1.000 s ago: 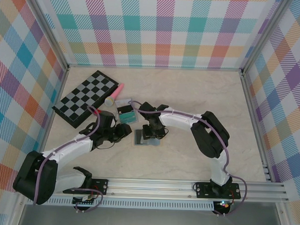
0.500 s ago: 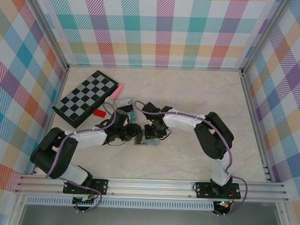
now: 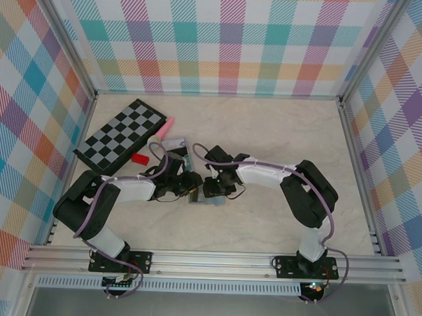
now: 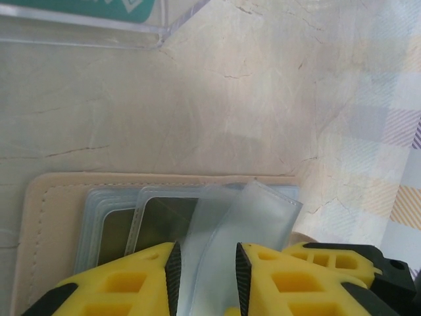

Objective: Take the credit cards out of the card holder

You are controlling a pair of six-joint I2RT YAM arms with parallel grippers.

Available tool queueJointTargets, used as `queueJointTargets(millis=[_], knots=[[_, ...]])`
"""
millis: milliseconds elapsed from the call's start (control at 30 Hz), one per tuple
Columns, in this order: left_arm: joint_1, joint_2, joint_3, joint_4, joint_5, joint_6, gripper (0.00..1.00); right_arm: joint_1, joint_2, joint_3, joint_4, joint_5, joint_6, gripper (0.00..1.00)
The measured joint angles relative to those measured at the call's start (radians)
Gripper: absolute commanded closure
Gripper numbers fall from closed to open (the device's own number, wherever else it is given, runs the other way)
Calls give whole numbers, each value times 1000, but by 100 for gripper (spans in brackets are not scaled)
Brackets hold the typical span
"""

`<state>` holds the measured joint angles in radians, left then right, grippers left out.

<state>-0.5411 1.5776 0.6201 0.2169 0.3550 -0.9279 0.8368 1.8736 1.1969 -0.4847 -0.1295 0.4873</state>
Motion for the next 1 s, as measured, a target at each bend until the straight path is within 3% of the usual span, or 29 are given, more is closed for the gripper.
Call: queueJointTargets(millis=[267, 567, 1000], knots=[[0, 8, 0, 13, 15, 0, 70, -6, -168, -53, 54, -8, -6, 56], [-2, 11, 0, 24, 79, 0, 65, -26, -300, -153, 92, 85, 18, 55], [-100, 18, 89, 47, 141, 14, 60, -70, -378, -199, 97, 164, 82, 54]])
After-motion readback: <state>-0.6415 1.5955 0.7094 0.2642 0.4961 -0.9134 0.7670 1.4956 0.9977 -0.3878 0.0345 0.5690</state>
